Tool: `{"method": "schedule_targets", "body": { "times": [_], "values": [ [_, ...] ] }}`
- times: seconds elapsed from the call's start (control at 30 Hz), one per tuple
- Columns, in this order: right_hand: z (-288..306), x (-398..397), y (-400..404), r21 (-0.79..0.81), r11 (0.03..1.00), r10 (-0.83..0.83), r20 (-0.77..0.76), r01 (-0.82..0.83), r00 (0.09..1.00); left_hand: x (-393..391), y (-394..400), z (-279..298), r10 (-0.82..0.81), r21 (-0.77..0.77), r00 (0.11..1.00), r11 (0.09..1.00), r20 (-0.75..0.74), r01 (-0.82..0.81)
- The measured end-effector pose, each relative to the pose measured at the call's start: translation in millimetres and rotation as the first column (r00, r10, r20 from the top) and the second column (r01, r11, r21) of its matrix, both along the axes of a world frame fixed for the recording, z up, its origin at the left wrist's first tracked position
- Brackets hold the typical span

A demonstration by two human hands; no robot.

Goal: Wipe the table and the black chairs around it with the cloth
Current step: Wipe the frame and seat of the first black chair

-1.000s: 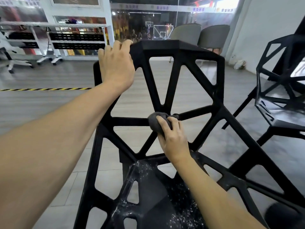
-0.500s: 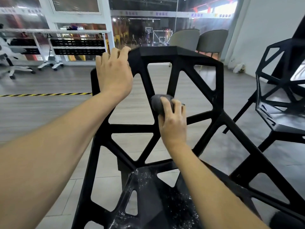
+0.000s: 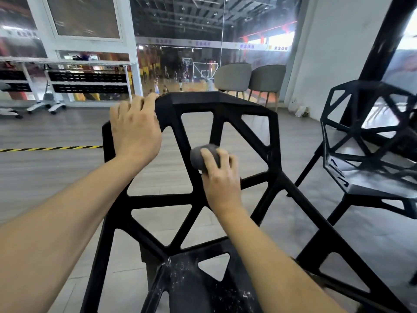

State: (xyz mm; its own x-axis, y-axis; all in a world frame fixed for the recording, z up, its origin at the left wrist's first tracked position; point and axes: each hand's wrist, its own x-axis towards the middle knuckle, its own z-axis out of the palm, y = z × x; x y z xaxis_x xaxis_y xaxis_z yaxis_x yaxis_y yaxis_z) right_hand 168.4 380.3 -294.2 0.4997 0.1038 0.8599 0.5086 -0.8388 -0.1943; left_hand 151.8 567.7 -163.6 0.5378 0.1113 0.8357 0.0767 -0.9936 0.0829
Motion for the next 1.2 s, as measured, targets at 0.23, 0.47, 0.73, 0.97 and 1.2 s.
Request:
{"method": "schedule_targets", "body": {
  "times": [0.23, 0.47, 0.73, 0.97, 1.2],
  "values": [
    [-13.0, -18.4, -9.2, 0.049, 0.995, 0.099, -0.208, -0.090, 0.973, -4.1, -10.7, 11.9, 0.044, -0.009, 0.996, 0.999, -0.083, -0.044],
    [54.9, -22.0, -70.9, 0.089, 0.992, 0.090, 0.039, -0.093, 0.995, 43.2, -79.7, 41.2, -0.136, 0.274, 0.957, 0.939, -0.255, 0.207],
    [135.9, 60.9, -79.6, -0.090, 0.995, -0.027, 0.148, 0.041, 0.989, 70.5, -88.1, 29.4, -0.128, 0.185, 0.943, 0.964, -0.307, 0.191],
    [37.5, 38.1, -115.0, -0.228, 0.966, -0.079, 0.200, 0.125, 0.977, 68.4, -93.2, 27.2, -0.227, 0.053, 0.945, 0.968, -0.235, 0.246],
    [-7.2, 10.8, -129.1, -0.134, 0.958, -0.247, 0.072, 0.255, 0.966, 67.2, -92.1, 28.2, -0.251, 0.018, 0.940, 0.965, -0.233, 0.263]
  ]
}}
